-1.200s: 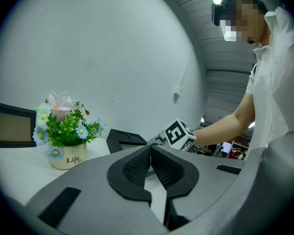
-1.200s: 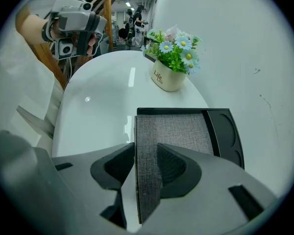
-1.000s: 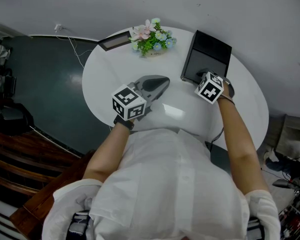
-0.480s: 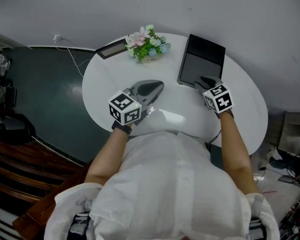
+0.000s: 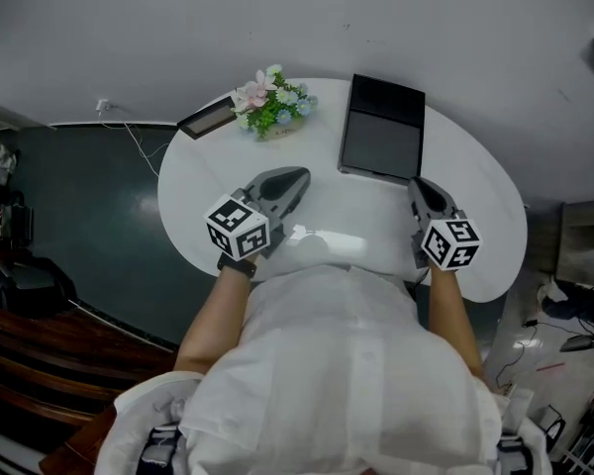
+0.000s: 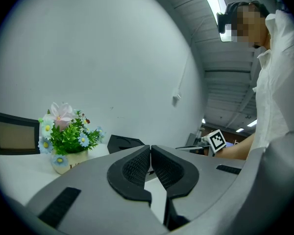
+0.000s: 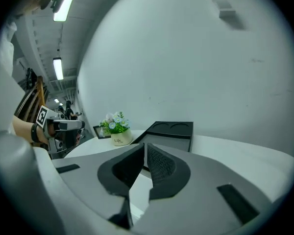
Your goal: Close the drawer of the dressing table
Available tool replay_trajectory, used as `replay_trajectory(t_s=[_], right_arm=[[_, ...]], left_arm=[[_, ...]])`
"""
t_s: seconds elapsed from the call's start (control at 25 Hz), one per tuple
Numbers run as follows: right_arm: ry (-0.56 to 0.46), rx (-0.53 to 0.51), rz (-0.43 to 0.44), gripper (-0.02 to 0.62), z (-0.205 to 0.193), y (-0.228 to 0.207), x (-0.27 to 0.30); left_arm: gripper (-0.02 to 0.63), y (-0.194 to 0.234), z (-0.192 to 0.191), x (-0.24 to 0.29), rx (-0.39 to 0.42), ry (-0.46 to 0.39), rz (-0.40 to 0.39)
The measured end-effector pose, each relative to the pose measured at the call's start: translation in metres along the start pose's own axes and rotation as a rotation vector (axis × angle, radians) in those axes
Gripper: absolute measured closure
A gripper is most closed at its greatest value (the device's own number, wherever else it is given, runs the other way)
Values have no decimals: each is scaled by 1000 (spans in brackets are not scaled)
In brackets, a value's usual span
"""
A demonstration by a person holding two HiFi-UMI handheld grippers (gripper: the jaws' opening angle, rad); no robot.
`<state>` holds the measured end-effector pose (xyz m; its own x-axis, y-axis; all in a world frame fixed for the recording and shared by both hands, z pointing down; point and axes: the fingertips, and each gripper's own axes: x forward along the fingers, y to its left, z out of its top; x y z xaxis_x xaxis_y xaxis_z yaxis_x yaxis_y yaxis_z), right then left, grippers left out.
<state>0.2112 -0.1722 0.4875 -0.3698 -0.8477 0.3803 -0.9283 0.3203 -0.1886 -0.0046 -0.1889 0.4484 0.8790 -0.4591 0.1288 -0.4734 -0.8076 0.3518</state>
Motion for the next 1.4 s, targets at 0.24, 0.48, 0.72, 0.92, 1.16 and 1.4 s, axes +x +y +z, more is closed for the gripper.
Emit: replay_trajectory(t_s=[0.24, 0.48, 0.72, 0.92, 1.16, 1.4], right_arm=[[-110, 14, -122, 580, 12, -11, -45], [-153, 0, -190, 586, 19, -16, -68], [-185, -14, -205, 586, 29, -14, -75], [-175, -25, -197, 586, 28, -11, -75], [-151, -39, -192, 586, 24, -7, -74], [-137, -53, -181, 586, 20, -3, -73]], left_arm=[[588, 2, 11, -5, 19, -27, 17], [588, -3, 16, -9, 31, -40, 17], [588, -4, 22, -13, 42, -55, 20], [588, -5, 21, -14, 44, -59, 21], [588, -5, 20, -19, 38, -60, 28], [588, -3, 15, -23, 31, -59, 37]])
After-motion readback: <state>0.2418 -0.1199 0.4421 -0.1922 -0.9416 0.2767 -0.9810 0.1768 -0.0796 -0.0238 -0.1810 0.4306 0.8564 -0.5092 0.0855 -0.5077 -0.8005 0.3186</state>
